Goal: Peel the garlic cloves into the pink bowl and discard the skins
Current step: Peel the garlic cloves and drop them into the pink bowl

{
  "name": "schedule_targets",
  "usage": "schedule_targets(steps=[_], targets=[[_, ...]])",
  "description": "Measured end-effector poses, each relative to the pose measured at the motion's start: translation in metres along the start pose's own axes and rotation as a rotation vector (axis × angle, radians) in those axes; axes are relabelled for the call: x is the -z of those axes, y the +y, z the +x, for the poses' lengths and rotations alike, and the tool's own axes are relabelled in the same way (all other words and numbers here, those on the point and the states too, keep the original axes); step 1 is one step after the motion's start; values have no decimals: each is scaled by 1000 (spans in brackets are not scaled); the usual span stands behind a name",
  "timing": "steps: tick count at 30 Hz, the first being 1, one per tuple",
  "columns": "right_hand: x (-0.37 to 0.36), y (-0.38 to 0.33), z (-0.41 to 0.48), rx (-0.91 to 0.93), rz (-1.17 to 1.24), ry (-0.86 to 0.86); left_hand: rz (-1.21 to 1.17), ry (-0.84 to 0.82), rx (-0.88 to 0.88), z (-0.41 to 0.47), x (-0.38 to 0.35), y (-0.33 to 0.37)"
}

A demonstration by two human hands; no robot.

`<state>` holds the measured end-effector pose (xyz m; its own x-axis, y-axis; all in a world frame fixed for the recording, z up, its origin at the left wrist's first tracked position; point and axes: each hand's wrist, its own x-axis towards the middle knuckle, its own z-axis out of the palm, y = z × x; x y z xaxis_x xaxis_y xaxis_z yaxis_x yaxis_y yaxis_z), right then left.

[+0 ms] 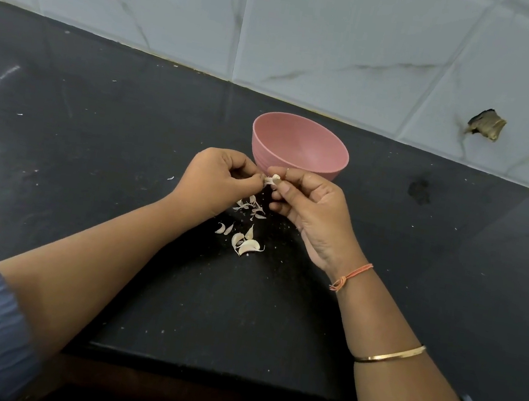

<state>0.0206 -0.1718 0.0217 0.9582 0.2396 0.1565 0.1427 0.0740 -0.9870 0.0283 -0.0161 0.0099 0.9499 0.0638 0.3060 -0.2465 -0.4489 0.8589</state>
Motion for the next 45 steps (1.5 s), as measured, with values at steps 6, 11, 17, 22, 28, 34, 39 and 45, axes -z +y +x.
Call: schedule_targets(steps=[6,11,17,22,28,34,39,45], targets=[[-1,0,-1,48,-54,-42,23,1,13,-1,1,1],[-1,-1,-1,127,-93,-28,61,8,24,-1,3,2],[1,1,2,218,-196,24,57,15,56,-2,5,3],[3,5,2,223,-291,86,-109,10,73,-3,5,6],[4,6,2,312,-423,128,-271,-96,142,-2,6,9],[4,8,3,434,-558,156,-410,-217,229,-3,5,7],[6,11,6,490,-634,164,-435,-229,259,-2,4,8],[6,12,5,557,-740,146,-400,-221,247,-4,4,8]])
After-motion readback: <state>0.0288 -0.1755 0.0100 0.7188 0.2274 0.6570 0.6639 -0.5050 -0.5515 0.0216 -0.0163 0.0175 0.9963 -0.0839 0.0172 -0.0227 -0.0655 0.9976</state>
